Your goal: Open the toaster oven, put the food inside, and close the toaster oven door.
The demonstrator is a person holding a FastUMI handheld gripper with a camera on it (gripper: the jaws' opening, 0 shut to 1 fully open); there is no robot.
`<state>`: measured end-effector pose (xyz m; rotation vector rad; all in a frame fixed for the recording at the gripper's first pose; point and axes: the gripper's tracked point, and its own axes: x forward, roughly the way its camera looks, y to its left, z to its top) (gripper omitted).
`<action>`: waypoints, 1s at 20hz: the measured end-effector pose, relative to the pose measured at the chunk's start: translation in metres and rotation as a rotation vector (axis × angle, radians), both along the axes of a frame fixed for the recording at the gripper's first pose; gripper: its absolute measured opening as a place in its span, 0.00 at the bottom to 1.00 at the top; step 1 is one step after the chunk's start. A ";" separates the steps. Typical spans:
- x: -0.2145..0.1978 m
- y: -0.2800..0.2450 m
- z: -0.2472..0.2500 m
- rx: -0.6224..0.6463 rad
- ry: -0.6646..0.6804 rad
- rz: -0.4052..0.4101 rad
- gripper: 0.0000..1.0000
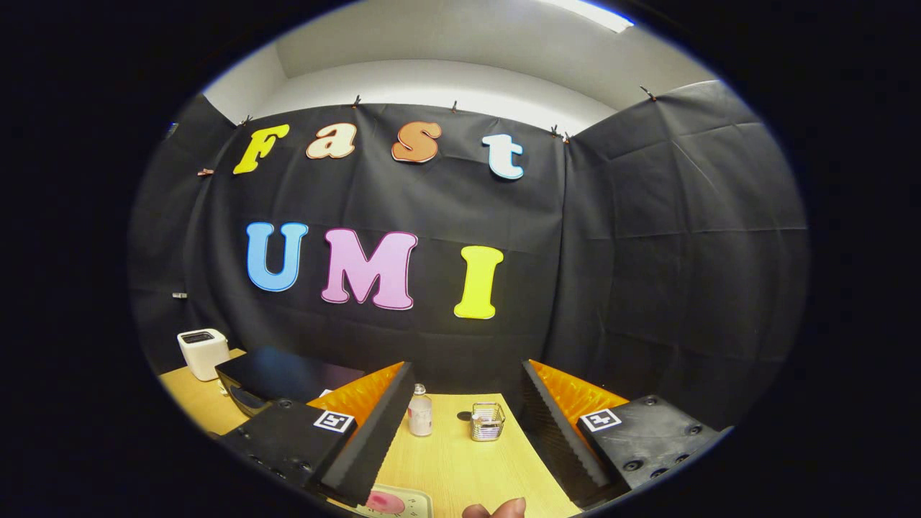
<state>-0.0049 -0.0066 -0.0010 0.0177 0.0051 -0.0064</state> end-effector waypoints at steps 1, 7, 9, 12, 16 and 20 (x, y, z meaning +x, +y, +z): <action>0.000 0.000 -0.001 0.000 0.001 0.000 0.98; -0.002 -0.002 -0.002 0.002 0.007 0.001 0.98; -0.001 -0.002 -0.006 0.002 0.015 0.002 0.98; -0.002 0.010 -0.025 0.016 0.083 0.047 0.98; -0.011 0.038 -0.086 0.056 0.313 0.159 0.98; -0.015 0.071 -0.112 0.146 0.405 0.228 0.99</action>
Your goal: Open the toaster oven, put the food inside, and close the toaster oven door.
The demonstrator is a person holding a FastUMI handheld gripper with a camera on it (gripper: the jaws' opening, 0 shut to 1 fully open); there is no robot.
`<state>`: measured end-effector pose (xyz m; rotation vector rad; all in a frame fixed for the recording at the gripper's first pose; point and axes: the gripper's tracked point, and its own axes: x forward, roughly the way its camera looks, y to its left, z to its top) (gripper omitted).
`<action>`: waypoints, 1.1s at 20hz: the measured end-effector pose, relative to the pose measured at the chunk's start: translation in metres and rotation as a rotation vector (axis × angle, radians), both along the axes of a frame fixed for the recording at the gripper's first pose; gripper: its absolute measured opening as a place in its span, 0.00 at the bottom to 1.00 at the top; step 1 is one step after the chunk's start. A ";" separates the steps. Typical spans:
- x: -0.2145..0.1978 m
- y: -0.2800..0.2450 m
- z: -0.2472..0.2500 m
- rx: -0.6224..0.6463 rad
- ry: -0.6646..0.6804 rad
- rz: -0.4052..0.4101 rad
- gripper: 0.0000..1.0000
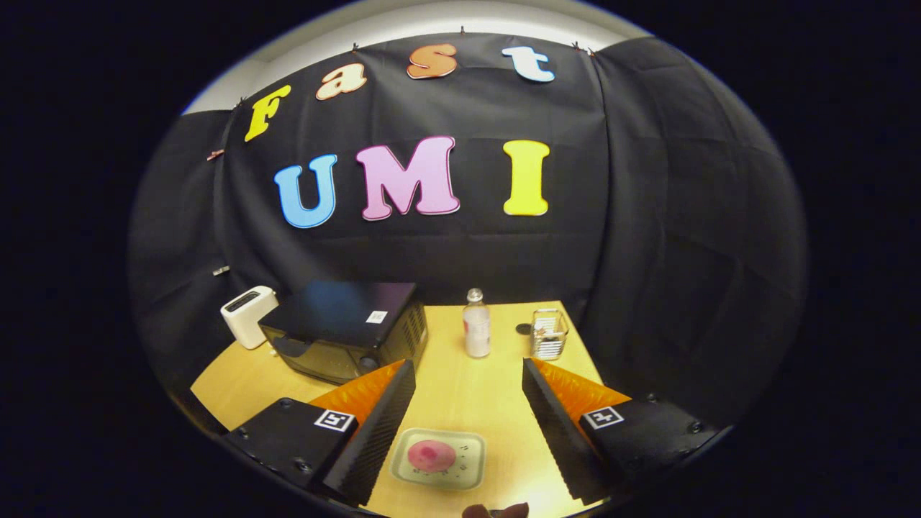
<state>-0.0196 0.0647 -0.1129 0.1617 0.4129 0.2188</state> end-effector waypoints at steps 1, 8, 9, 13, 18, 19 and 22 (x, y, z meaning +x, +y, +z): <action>0.002 0.009 0.003 0.013 -0.012 0.006 0.99; 0.014 0.115 0.033 0.020 -0.095 0.061 0.99; 0.015 0.131 0.035 0.021 -0.100 0.068 0.99; 0.019 0.191 0.034 0.017 -0.093 0.086 0.99; 0.032 0.255 0.012 0.021 -0.038 0.069 0.99; 0.035 0.267 0.005 0.018 -0.021 0.062 0.99; 0.043 0.300 -0.016 -0.002 0.022 0.045 0.99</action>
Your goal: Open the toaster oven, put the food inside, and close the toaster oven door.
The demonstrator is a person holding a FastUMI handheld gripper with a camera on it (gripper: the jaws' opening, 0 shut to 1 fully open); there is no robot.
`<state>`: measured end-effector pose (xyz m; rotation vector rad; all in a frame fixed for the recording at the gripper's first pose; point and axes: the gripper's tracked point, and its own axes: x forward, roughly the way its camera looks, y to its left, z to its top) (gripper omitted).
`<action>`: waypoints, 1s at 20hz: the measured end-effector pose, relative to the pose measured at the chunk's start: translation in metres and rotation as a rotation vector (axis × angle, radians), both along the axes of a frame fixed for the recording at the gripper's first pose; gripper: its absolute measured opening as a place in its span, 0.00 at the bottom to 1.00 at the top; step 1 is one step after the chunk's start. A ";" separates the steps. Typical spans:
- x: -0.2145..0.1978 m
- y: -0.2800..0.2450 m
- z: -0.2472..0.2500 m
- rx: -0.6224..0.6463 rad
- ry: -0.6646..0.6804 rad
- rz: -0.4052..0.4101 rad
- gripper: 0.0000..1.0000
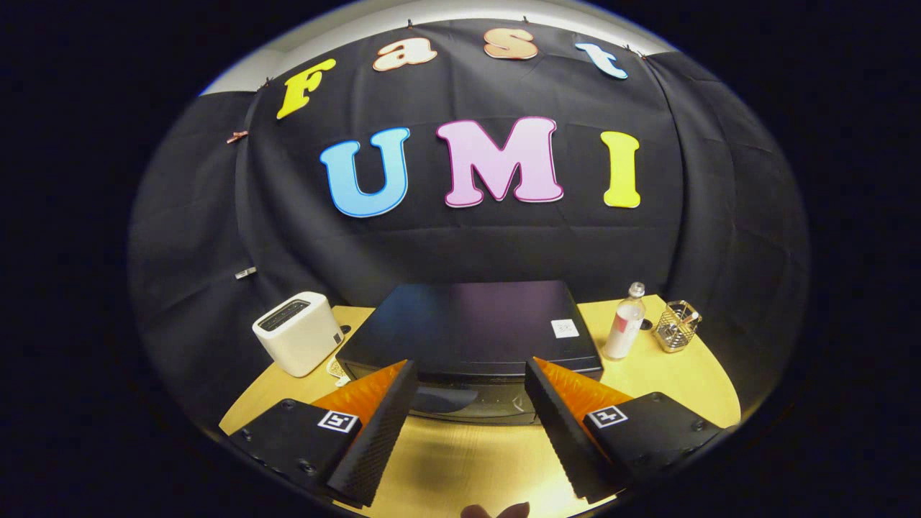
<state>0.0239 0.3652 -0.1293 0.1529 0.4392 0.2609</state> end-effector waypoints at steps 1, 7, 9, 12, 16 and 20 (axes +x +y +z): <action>0.004 0.009 -0.008 -0.012 0.012 -0.005 0.99; 0.021 0.047 -0.051 -0.046 0.107 -0.039 0.99; 0.025 0.056 -0.062 -0.052 0.133 -0.048 0.99; 0.032 0.059 -0.071 -0.071 0.150 -0.080 0.99; 0.028 0.057 -0.070 -0.106 0.132 -0.091 0.99; 0.003 0.054 -0.077 -0.085 0.156 -0.082 0.99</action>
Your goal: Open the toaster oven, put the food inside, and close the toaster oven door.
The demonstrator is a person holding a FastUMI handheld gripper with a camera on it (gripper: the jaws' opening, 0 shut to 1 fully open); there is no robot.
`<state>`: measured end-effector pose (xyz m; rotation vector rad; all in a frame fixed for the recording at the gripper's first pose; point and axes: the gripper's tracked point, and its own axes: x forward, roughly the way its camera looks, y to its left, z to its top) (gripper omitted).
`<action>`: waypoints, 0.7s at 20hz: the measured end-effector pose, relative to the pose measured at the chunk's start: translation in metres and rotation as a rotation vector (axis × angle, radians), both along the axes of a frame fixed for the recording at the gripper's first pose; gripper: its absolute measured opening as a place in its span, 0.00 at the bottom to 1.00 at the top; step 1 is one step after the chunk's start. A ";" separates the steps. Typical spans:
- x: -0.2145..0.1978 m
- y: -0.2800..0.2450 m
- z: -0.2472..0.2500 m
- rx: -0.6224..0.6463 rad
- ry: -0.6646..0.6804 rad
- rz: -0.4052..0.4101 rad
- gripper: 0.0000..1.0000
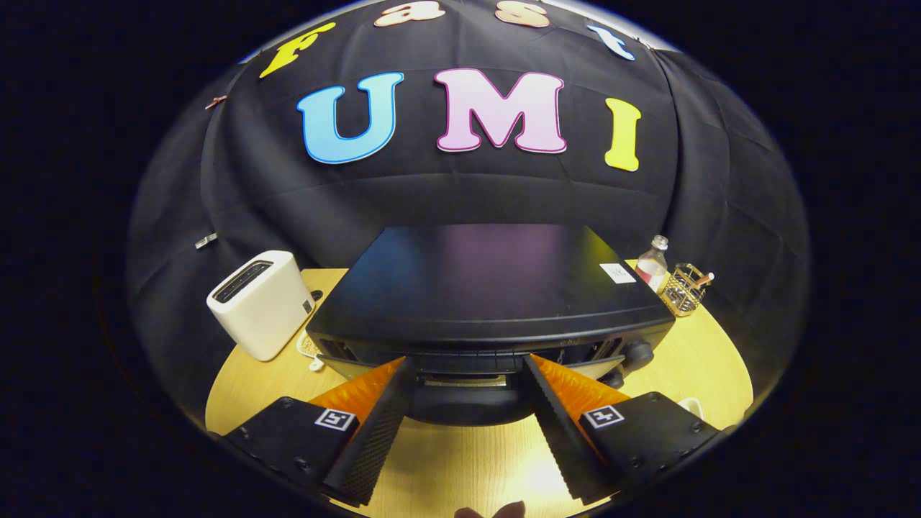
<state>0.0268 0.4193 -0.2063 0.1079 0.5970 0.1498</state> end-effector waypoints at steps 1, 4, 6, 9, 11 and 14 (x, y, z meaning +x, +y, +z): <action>-0.009 -0.001 -0.003 0.010 0.015 -0.006 0.99; -0.031 -0.003 -0.009 0.014 0.035 -0.021 0.99; -0.047 -0.003 -0.019 0.008 0.060 -0.018 0.99; -0.066 -0.003 -0.030 -0.005 0.095 -0.008 0.98; -0.080 -0.004 -0.043 -0.018 0.144 -0.002 0.98; -0.100 -0.004 -0.068 0.006 0.237 -0.012 0.98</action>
